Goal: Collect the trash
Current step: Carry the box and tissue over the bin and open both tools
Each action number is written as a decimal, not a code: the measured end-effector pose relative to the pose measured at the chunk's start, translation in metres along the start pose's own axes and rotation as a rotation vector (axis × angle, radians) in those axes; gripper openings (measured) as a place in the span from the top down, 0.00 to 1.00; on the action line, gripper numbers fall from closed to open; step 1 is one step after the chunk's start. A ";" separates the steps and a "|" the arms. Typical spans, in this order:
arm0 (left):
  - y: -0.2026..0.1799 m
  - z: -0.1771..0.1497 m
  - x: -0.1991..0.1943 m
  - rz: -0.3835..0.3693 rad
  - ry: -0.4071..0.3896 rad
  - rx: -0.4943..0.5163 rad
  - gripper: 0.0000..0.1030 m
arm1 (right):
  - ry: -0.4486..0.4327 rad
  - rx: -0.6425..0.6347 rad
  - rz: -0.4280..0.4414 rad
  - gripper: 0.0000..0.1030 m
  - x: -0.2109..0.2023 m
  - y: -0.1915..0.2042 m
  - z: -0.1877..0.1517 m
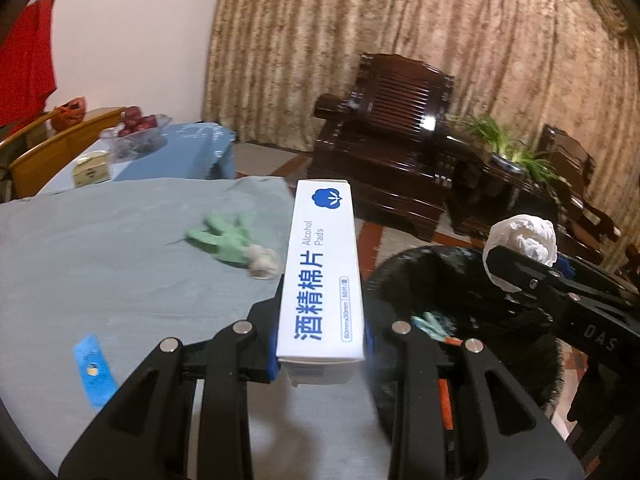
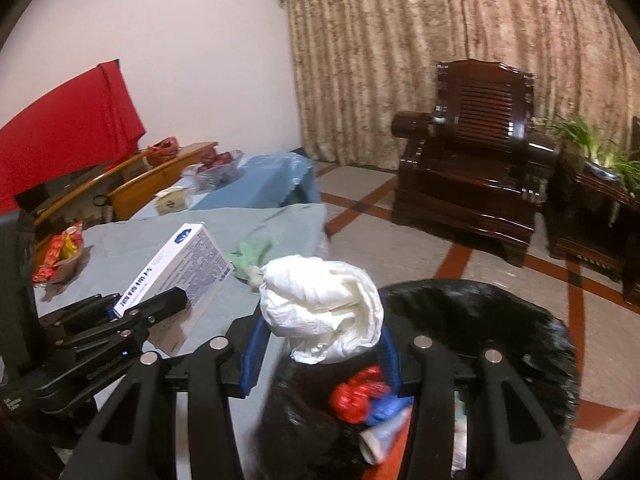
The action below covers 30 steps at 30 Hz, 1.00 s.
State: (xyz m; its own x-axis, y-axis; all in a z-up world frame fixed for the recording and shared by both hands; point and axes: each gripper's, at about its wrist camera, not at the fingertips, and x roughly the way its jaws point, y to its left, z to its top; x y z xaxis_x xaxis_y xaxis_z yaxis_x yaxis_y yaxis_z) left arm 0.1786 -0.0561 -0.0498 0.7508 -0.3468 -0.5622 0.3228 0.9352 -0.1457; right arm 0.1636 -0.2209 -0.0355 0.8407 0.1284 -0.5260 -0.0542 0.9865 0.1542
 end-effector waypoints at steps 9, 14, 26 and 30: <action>-0.052 -0.011 0.015 -0.083 0.018 0.063 0.72 | -0.010 0.047 -0.089 0.55 -0.024 -0.044 -0.013; -0.071 -0.019 0.025 -0.113 0.027 0.089 0.72 | -0.011 0.070 -0.121 0.55 -0.031 -0.064 -0.020; -0.101 -0.036 0.054 -0.152 0.076 0.123 0.72 | 0.024 0.112 -0.178 0.54 -0.030 -0.101 -0.041; -0.107 -0.040 0.064 -0.156 0.089 0.132 0.72 | 0.041 0.117 -0.189 0.54 -0.024 -0.110 -0.049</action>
State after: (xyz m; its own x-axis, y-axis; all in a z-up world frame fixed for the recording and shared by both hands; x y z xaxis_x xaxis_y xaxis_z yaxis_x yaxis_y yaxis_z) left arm 0.1688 -0.1751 -0.1026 0.6336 -0.4732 -0.6121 0.5078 0.8512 -0.1324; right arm 0.1234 -0.3278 -0.0807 0.8076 -0.0510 -0.5876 0.1671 0.9752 0.1450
